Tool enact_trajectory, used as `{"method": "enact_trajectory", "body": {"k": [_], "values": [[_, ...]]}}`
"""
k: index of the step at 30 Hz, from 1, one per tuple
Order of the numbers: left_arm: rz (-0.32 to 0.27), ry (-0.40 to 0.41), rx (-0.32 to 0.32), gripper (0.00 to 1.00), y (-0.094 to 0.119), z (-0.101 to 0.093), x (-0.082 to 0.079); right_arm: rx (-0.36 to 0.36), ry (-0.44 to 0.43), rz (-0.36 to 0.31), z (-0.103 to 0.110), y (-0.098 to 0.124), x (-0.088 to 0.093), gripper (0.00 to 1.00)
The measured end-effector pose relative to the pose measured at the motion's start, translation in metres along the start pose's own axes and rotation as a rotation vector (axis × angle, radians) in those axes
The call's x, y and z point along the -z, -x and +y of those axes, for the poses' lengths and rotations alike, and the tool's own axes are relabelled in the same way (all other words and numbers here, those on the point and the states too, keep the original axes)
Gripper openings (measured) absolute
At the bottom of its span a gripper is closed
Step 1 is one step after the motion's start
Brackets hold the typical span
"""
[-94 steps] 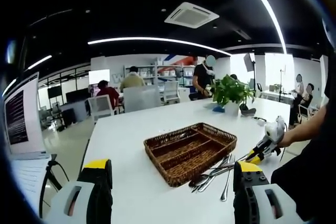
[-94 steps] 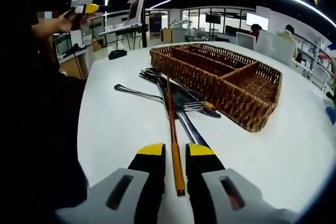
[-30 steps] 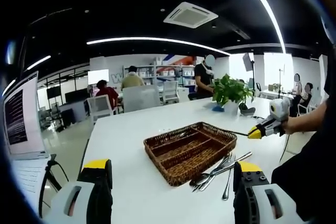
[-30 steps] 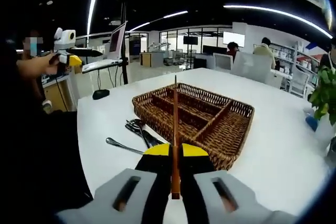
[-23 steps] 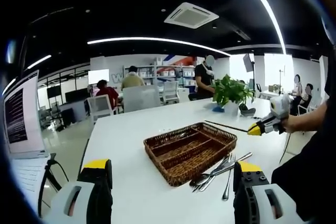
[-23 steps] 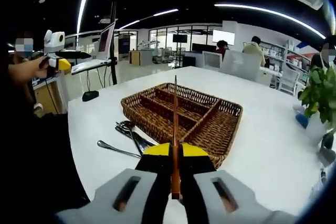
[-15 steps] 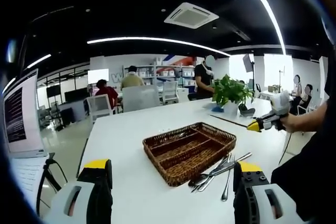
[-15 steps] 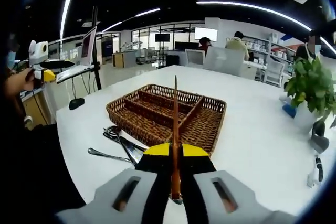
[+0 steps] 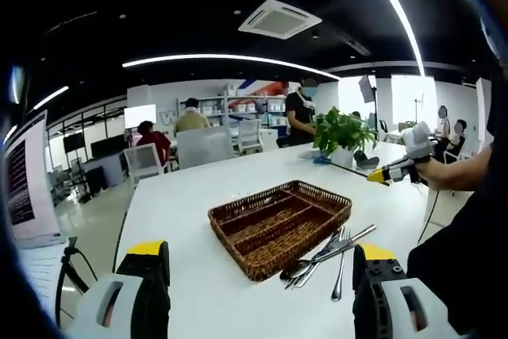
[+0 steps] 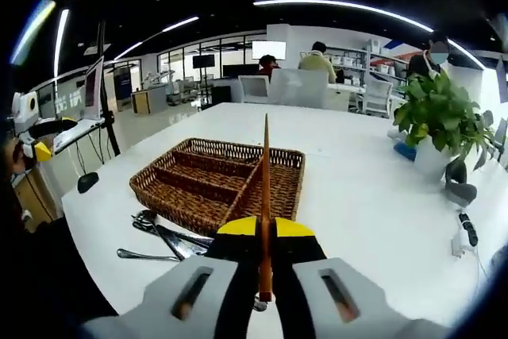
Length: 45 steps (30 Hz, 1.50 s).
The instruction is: Arrange the knives, forks, and spoons in their matching storage slots by inserting each utensil handle-first until every utensil is classified and aligned in the correct compartment
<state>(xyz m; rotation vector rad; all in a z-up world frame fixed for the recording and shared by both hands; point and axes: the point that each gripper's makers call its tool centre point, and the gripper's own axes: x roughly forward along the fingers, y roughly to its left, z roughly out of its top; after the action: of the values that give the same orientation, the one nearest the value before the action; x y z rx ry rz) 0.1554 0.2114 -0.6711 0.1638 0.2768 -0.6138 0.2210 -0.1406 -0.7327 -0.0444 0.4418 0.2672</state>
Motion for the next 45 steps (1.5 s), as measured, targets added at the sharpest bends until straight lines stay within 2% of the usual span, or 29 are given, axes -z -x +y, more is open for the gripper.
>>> {"method": "enact_trajectory", "body": {"k": [7,15,21,32,45], "values": [[0.017,-0.022,0.020,1.00,-0.004,-0.007,0.003,0.012,-0.031,0.005,0.001,-0.003,-0.005,0.01],[0.014,-0.018,0.019,1.00,-0.003,-0.006,0.001,0.023,-0.017,0.007,-0.002,-0.009,-0.007,0.01],[0.014,-0.015,0.013,1.00,-0.003,-0.005,0.001,0.033,-0.028,0.008,-0.008,-0.021,-0.012,0.01],[0.013,-0.016,0.004,1.00,0.000,0.000,0.001,0.023,-0.036,0.023,-0.006,-0.049,-0.019,0.01],[0.012,-0.017,-0.003,1.00,0.002,0.003,0.000,0.033,-0.050,0.029,-0.007,-0.066,-0.023,0.01]]}}
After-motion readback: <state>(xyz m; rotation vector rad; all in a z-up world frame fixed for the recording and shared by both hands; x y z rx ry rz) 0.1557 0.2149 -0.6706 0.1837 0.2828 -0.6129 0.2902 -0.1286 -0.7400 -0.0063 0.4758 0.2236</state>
